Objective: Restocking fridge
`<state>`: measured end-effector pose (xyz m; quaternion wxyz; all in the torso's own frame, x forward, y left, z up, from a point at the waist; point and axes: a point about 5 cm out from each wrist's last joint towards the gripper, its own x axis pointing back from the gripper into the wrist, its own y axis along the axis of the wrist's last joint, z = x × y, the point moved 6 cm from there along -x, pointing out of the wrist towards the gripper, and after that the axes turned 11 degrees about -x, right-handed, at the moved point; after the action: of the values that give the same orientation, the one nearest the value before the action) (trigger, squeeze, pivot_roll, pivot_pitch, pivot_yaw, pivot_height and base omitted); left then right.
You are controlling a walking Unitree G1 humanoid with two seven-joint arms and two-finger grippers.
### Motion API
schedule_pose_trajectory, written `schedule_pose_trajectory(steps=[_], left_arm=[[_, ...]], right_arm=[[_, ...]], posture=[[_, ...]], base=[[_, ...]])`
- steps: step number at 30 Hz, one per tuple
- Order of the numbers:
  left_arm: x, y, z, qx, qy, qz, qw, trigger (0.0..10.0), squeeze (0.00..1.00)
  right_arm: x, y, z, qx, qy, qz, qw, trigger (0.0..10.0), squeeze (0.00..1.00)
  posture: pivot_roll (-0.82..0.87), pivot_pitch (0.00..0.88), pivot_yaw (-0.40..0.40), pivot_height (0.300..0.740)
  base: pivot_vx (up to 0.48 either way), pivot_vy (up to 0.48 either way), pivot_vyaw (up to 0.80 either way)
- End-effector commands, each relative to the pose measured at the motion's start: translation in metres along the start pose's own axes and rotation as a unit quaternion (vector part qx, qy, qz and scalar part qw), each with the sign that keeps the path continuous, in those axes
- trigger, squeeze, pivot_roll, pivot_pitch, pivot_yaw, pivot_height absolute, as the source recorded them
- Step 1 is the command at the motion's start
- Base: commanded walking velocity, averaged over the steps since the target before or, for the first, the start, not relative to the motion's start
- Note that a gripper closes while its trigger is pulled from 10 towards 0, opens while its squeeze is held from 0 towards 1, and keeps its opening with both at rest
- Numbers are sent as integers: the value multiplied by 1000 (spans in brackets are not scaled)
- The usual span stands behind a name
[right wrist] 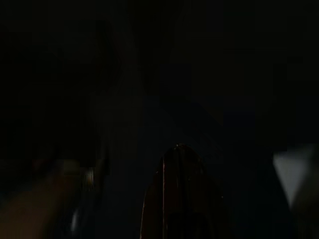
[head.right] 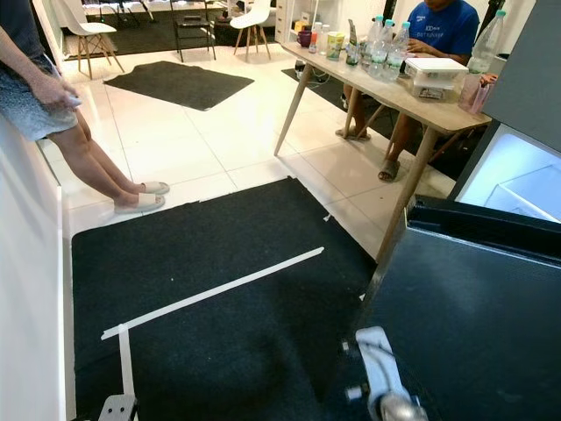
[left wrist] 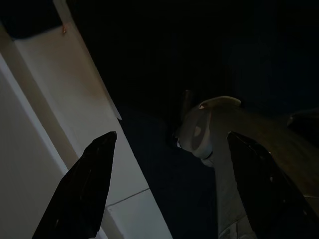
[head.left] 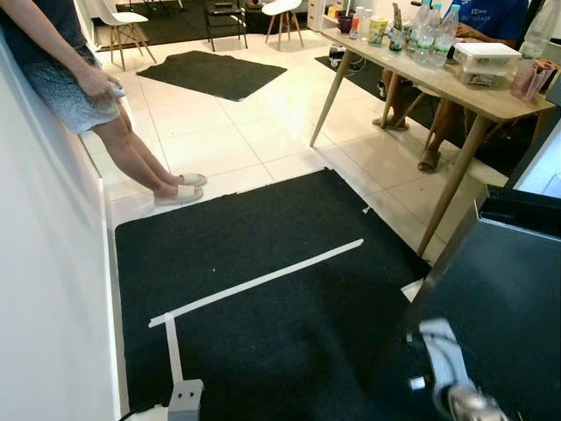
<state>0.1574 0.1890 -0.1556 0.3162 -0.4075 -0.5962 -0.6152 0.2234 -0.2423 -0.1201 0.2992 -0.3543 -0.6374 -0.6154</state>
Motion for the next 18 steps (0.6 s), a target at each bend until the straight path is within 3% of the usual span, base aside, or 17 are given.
schedule_pose_trajectory(steps=[1,4,8,11,18], left_arm=[[0,-1,-4,-9,-6,0,1000,10000,0],[0,0,-3,-12,-7,0,1000,10000,0],[0,0,-2,-16,-7,0,1000,10000,0],[0,0,-2,-17,-8,0,1000,10000,0],[0,4,-1,-22,-9,-4,1000,10000,0]], right_arm=[[2,-10,-7,1,-10,14,1000,10000,0],[5,-30,-9,-4,-11,38,999,10000,0],[10,-52,-11,-5,-16,65,998,10000,0],[11,-56,-12,-6,-17,69,997,10000,0],[12,-60,-10,6,-16,73,997,10000,0]], posture=[[-52,0,-38,740],[-55,0,-37,740],[-63,0,-34,740],[-63,0,-33,740],[-59,0,-29,740]], base=[[0,0,0],[298,0,0],[311,0,-720],[314,0,-785],[314,0,0]])
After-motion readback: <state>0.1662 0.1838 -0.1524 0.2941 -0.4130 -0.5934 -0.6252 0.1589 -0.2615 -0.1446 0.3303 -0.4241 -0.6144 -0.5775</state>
